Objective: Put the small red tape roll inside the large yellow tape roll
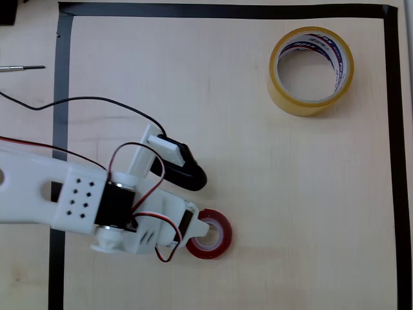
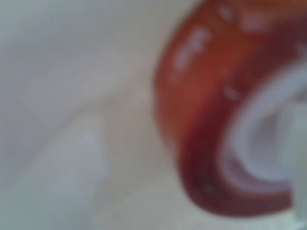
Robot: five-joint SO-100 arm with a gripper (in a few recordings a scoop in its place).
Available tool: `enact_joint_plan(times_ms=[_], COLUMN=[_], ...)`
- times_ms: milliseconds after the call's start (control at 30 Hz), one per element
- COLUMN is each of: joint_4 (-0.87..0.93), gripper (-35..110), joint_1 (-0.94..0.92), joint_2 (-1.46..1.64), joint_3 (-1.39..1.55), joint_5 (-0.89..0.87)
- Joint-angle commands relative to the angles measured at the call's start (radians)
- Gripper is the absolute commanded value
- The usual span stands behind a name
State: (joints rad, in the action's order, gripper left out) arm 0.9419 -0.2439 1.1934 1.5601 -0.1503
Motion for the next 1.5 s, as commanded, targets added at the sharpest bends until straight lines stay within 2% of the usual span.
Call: enact_joint_plan(times_ms=[0,100,233,500,867,1033,1467], joint_4=[-0.009,-0.009,-0.005,0.034,0.167,0.265,0.287], gripper=[18,17,0,0,0,0,0], joint_1=[-0.002,-0.002,-0.009,0.009,0.1,0.141,0.351], joint_2=[0.017,-0.008,-0.029,0.018,0.264,0.264,0.055], joint_3=[-0.101,-0.117,-0.138,-0.138,-0.158,-0.296,-0.704], joint_5=[-0.035,-0.035,-0.035,-0.035,-0.044,-0.057,-0.08])
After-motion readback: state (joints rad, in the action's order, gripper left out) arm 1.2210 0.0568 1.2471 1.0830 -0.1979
